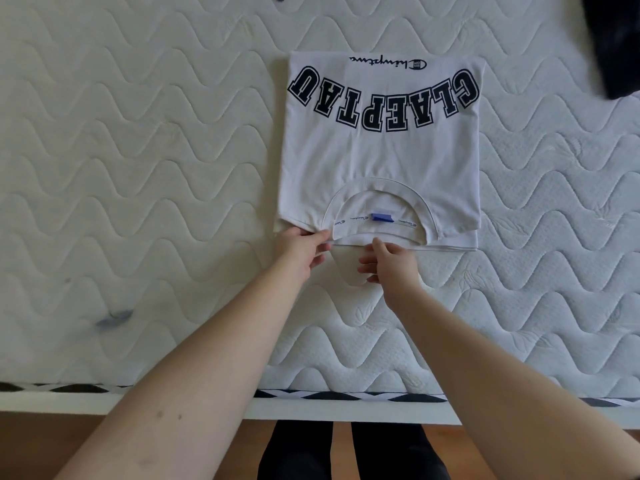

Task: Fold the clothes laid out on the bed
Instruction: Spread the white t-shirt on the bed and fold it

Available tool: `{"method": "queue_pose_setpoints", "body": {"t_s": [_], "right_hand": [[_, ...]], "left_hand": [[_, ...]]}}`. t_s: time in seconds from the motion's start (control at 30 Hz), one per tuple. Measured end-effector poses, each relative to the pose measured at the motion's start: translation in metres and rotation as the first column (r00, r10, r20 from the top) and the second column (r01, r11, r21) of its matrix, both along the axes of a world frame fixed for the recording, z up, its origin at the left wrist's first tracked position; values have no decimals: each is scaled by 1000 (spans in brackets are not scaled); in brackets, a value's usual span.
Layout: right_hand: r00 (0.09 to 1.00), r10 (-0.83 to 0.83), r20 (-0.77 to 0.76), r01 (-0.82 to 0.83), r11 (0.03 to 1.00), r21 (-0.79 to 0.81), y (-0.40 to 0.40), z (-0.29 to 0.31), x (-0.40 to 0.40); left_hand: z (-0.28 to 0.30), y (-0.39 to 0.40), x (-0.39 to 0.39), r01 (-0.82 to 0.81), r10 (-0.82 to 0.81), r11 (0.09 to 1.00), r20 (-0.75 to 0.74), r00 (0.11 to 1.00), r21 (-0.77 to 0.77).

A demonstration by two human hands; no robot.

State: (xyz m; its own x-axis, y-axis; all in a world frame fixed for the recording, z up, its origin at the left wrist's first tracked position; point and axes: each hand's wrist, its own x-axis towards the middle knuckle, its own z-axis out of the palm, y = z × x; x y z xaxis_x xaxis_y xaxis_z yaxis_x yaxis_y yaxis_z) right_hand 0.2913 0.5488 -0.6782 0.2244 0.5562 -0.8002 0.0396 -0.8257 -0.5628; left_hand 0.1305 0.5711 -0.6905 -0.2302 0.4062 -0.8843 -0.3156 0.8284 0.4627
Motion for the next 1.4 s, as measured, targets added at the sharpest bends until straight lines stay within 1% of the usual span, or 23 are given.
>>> {"method": "queue_pose_setpoints", "body": {"t_s": [0.1,0.13,0.2,0.27,0.3,0.33,0.37,0.4,0.47,0.53,0.63,0.7,0.77,0.83,0.9,1.07,1.13,1.2,1.23,1.3,1.33,1.37,1.4], "right_hand": [[997,64,32,-64,998,-3,-2,0,-1],[995,91,43,-91,996,-7,-2,0,-2],[990,130,56,-130,991,-8,-2,-1,-6],[987,153,53,-153,988,7,-1,-2,-14],[986,163,46,-164,986,18,0,-3,-18],[984,172,35,-173,985,24,1,-3,-23],[985,174,19,-174,984,21,3,-4,-28],[986,165,-8,-165,986,8,4,-4,-34],[990,106,-96,-111,993,-50,7,-4,-45],[982,48,-181,-69,991,-112,12,-2,-56],[973,29,-230,-65,986,-151,18,0,-68],[974,-14,-226,-28,983,-184,21,2,-73],[970,-115,-213,59,967,-250,24,2,-76],[958,-199,-206,137,950,-280,24,2,-80],[949,-245,-198,188,945,-267,22,-1,-84],[941,-308,-142,276,938,-210,16,-6,-90],[955,-274,-109,254,952,-169,11,-7,-90],[976,-188,-108,169,971,-166,7,-4,-86],[985,-125,-122,103,979,-176,7,0,-81],[992,83,-96,-97,984,-147,8,7,-63],[979,202,-33,-205,973,-108,9,11,-51],[955,289,59,-285,956,-63,11,13,-37],[930,326,168,-328,945,-18,13,15,-20]], "left_hand": [[-4,-8,3,15,-14,1000,-81,997,18],[-5,-12,4,48,-45,999,-118,992,25],[-6,-22,-1,202,-188,979,-233,954,39],[-7,-32,-14,362,-311,930,-400,862,59],[-7,-37,-22,416,-329,907,-507,797,66],[-7,-42,-32,443,-316,894,-607,729,66],[-6,-46,-42,439,-280,895,-678,680,71],[-5,-48,-51,414,-236,906,-711,662,85],[-7,-49,-63,379,-198,920,-712,674,103],[-8,-43,-68,403,-238,911,-689,685,87],[-9,-28,-65,479,-318,875,-668,673,65],[-9,-21,-63,525,-367,850,-685,630,27],[-9,-16,-62,555,-399,831,-710,580,-13],[-9,-17,-62,571,-409,820,-730,547,-32],[-9,-20,-62,588,-415,808,-750,515,-43],[-8,-29,-61,688,-476,713,-815,330,-138],[-7,-28,-61,706,-502,690,-809,306,-161],[-5,-26,-59,723,-551,662,-783,290,-198],[-3,-26,-58,735,-589,638,-761,271,-231],[-1,-24,-59,731,-634,621,-728,259,-281],[0,-22,-61,711,-610,657,-732,305,-251],[1,-18,-64,674,-550,717,-738,390,-178],[2,-12,-67,618,-474,781,-731,491,-91]]}}
